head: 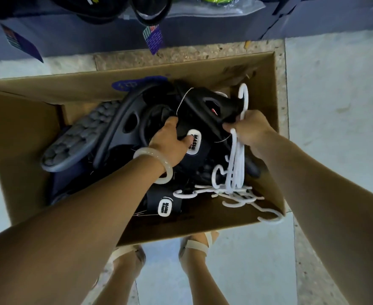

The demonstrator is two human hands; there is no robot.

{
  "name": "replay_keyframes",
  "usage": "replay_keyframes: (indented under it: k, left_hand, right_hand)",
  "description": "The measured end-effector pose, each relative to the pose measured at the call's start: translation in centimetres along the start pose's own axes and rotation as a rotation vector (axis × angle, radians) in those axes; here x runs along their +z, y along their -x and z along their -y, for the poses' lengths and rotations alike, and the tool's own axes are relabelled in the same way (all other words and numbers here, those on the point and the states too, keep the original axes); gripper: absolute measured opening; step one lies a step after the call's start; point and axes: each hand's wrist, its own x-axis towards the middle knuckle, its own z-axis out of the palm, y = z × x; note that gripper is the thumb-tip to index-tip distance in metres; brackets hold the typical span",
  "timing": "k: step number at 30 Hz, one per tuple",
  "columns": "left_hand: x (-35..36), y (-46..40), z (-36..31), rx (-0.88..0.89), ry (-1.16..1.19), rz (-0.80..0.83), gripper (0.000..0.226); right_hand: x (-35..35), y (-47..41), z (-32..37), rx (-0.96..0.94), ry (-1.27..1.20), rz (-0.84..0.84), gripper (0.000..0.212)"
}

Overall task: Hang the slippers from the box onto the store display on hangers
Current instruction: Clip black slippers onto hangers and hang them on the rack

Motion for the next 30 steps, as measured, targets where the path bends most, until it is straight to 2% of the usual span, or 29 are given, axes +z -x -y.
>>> replay_keyframes:
  k: [3, 5, 8, 10, 12, 16, 18, 20, 22, 24, 26, 30]
  left_hand:
    - [-2.4, 0.5, 1.5, -0.025, 0.017, 0.078, 0.048]
    - [-3.8, 0.6, 1.8, -0.019, 0.039, 0.1, 0.037]
    - [-6.1, 0.8, 1.6, -0.02, 0.041, 0.123, 0.041]
    - [-8.0, 1.5, 1.8, -0.013, 0.004, 0.116, 0.041]
    - [-10.0, 2.4, 2.5, -0.02, 0.006, 0.083, 0.036]
    - [-12.9, 3.7, 3.9, -0.074, 0.169, 0.037, 0.049]
    - [-13.3, 4.0, 4.8, -0.078, 0.169, 0.052, 0.037]
    - [-13.1, 4.2, 5.8, -0.069, 0.079, 0.07, 0.036]
    - [-12.8, 4.1, 6.6, -0.064, -0.042, 0.074, 0.033]
    - [-12.6, 3.6, 7.1, -0.054, -0.096, 0.042, 0.028]
    - [-12.3, 3.3, 7.3, -0.046, -0.072, -0.012, 0.029]
    - [-12.0, 3.1, 7.4, -0.022, 0.074, -0.009, 0.049]
  right_hand:
    - [0.9, 1.3, -0.8, 0.03, -0.057, -0.02, 0.032]
    - [1.4, 2.8, -0.6, -0.036, -0.088, -0.045, 0.032]
    - [2.1, 5.3, -0.2, -0.193, -0.055, -0.117, 0.023]
    - [2.9, 6.9, -0.2, -0.248, -0.026, -0.117, 0.012]
    - [4.1, 8.4, -0.7, -0.267, -0.01, -0.096, 0.015]
    - [7.4, 10.5, -0.9, -0.316, 0.071, -0.139, 0.017]
    - [9.1, 11.0, -0.8, -0.336, 0.105, -0.175, 0.02]
    - [10.9, 11.1, -1.0, -0.345, 0.152, -0.131, 0.02]
    - [12.4, 10.9, -1.3, -0.26, 0.178, 0.028, 0.021]
    - [13.4, 10.7, -1.6, -0.184, 0.163, 0.131, 0.036]
    - [13.8, 10.3, -2.1, -0.208, 0.177, 0.106, 0.046]
    - [12.3, 10.4, -1.8, -0.264, 0.151, 0.03, 0.041]
